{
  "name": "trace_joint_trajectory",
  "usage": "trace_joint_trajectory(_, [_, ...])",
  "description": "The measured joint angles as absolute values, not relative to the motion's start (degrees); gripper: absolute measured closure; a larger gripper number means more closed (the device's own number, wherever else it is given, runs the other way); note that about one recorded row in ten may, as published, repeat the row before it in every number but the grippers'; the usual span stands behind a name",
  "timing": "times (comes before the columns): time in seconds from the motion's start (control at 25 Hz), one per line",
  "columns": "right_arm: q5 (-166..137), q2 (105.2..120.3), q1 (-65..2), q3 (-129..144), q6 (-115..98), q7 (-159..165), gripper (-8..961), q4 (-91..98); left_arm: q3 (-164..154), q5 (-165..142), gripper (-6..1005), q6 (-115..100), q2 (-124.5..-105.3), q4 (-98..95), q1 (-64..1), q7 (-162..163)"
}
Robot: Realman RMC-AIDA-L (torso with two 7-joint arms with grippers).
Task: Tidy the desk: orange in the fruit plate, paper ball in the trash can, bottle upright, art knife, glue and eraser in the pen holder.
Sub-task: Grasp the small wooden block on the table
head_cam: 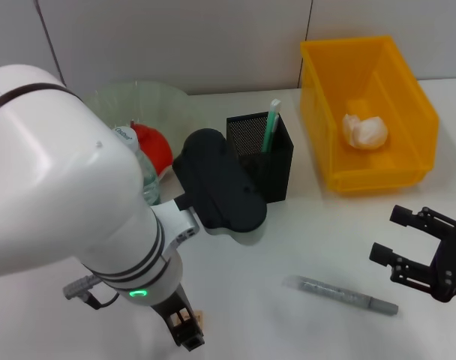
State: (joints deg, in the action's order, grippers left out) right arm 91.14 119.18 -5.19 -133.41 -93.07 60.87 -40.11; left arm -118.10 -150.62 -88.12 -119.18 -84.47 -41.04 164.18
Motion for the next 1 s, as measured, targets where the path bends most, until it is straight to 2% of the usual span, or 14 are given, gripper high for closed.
trace_joint_trajectory(1.0, [91.0, 119.18, -5.2, -133.2, -93.1, 60.7, 187, -39.0, -120.7, -151.6, 349, -84.5, -119.18, -82.3, -41.3, 163.6])
